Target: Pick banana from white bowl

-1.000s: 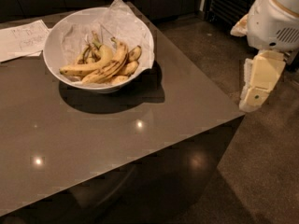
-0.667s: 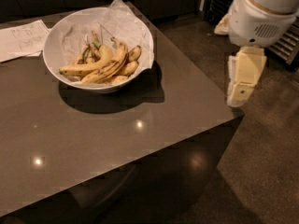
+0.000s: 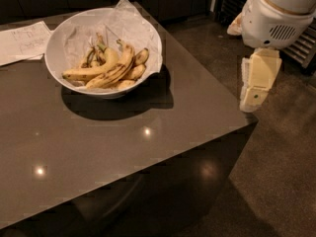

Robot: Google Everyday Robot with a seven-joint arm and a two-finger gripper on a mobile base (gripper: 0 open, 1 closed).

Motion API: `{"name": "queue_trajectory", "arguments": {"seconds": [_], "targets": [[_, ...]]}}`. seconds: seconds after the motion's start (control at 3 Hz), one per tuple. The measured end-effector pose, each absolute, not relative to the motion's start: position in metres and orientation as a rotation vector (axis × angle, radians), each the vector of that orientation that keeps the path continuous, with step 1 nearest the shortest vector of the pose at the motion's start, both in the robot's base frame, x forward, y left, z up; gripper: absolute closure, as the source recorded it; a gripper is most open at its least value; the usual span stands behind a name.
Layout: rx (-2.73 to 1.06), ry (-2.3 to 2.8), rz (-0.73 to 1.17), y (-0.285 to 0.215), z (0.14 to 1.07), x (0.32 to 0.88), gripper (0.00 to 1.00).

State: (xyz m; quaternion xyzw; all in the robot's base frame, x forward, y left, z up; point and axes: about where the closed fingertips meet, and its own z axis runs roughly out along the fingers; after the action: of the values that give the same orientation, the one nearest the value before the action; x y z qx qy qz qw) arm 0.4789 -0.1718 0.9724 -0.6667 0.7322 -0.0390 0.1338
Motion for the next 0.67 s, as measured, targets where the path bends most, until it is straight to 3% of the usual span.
{"name": "queue_trajectory", "arguments": {"seconds": [0.67], "targets": [[-2.026, 2.056, -0.241, -0.137, 0.986, 0.542, 0.0]]}}
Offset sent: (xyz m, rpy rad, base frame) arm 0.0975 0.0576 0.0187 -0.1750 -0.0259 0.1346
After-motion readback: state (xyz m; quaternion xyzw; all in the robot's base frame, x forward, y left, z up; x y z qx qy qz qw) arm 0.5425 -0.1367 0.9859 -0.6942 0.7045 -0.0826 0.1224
